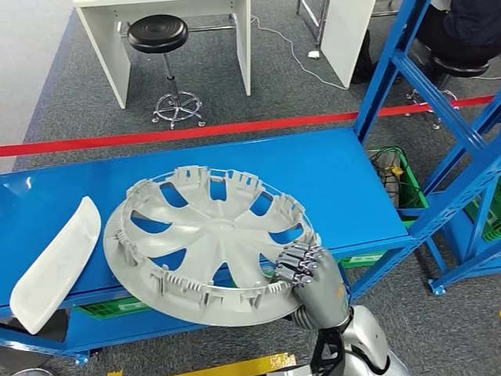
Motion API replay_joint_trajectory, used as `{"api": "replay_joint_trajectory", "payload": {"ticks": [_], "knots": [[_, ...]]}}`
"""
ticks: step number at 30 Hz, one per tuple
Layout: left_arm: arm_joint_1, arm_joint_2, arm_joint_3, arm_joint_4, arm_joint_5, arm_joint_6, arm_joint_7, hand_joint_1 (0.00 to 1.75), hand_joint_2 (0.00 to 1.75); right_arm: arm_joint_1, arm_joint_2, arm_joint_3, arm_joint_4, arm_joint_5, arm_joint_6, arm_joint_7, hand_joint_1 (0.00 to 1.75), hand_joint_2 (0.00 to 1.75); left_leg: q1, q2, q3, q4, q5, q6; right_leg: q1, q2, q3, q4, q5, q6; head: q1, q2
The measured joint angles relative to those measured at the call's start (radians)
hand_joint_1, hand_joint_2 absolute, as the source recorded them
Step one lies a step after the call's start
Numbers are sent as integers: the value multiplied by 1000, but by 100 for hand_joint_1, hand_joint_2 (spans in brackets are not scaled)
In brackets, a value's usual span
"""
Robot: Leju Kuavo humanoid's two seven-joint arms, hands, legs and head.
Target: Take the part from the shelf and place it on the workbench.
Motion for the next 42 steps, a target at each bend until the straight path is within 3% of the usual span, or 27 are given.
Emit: {"api": "replay_joint_trajectory", "payload": {"ticks": [1,2,5,7,13,17,19,22,24,26,27,28,29,30,31,32,35,38,42], "knots": [[-1,0,0,0,0,0,0,0,0,0,0,0,-1,-1,0,0,175,175,-1,0,4,7,-10,-6,1,1,28,-56,23,-3,0,0],[-2,-1,0,0,0,0,0,0,0,0,0,0,-2,-2,0,-1,175,175,-1,0,2,13,-17,-12,3,3,47,-91,26,-9,1,0],[-3,1,2,0,0,1,0,0,0,1,-1,0,-7,-1,-2,-1,175,175,-2,1,-5,19,-24,-22,6,7,64,-111,3,-29,0,0],[-5,3,2,0,-1,1,0,0,0,3,-2,-1,-8,3,-2,1,175,175,-3,3,3,11,-24,-22,4,5,70,-116,0,-32,-3,0],[-6,5,3,0,-4,0,2,0,0,2,-3,-3,-7,22,-2,13,175,175,-6,5,11,5,-19,-17,5,5,72,-118,-6,-36,-7,0],[-6,5,3,0,-5,-2,2,0,0,3,-3,-5,-6,28,-2,18,175,175,-1,6,10,0,-23,-21,11,4,73,-117,-7,-39,-6,0],[-5,6,3,0,-5,-3,3,0,0,3,-3,-4,-5,31,-2,18,175,175,-2,6,9,4,-24,-21,7,2,74,-123,-1,-33,-6,0],[-5,5,4,0,-5,-3,4,0,0,2,-4,-4,-5,32,-2,19,175,175,-1,10,23,-36,8,-3,5,2,71,-134,7,-19,-8,0],[-6,4,5,0,-5,-3,5,0,0,0,-5,-4,-4,33,-2,19,175,175,6,15,38,-68,29,3,9,1,37,-74,-27,-13,-3,0],[-5,4,5,0,-5,-3,6,0,0,0,-6,-4,-4,33,-2,20,175,175,8,18,37,-66,29,2,6,0,-26,52,-73,-4,0,0],[-5,4,5,0,-5,-3,6,0,0,1,-8,-4,-3,33,-2,20,175,175,10,18,37,-61,25,0,4,0,-51,99,-80,0,0,0],[-4,3,5,0,-5,-3,7,0,0,3,-8,-4,-3,33,-2,20,175,175,12,18,37,-54,20,-4,1,-1,-60,112,-69,5,0,0],[-4,2,5,0,-5,-3,7,0,0,3,-9,-4,-2,33,-2,21,175,175,16,17,37,-45,12,-10,-3,-1,-49,83,-39,11,0,0],[-4,0,5,0,-5,-3,7,0,0,4,-9,-4,-1,33,-2,21,175,175,21,15,36,-32,1,-17,-7,-1,-23,25,-5,17,0,0],[-4,1,5,0,-5,-3,7,0,0,3,-10,-4,0,33,-2,22,175,175,23,13,31,-17,-11,-27,-9,2,5,-26,15,22,2,0],[-4,3,6,0,-6,-3,7,0,0,2,-10,-4,0,33,-2,21,175,175,24,11,22,4,-23,-36,-11,6,25,-65,22,20,6,0],[-6,6,6,0,-6,-2,7,0,0,4,-10,-3,0,33,-3,22,175,175,19,10,-4,41,-41,-50,-11,13,31,-73,1,-7,3,0],[-7,6,6,0,-6,-2,7,0,0,4,-11,-2,1,34,-3,23,175,175,22,21,-19,75,-69,-56,-12,3,27,-69,-1,-24,-3,0],[-10,6,6,0,-6,-2,7,0,0,3,-11,-3,0,34,-3,24,175,175,23,38,-127,306,-178,-63,-11,-17,24,-71,1,-33,-5,0]]}}
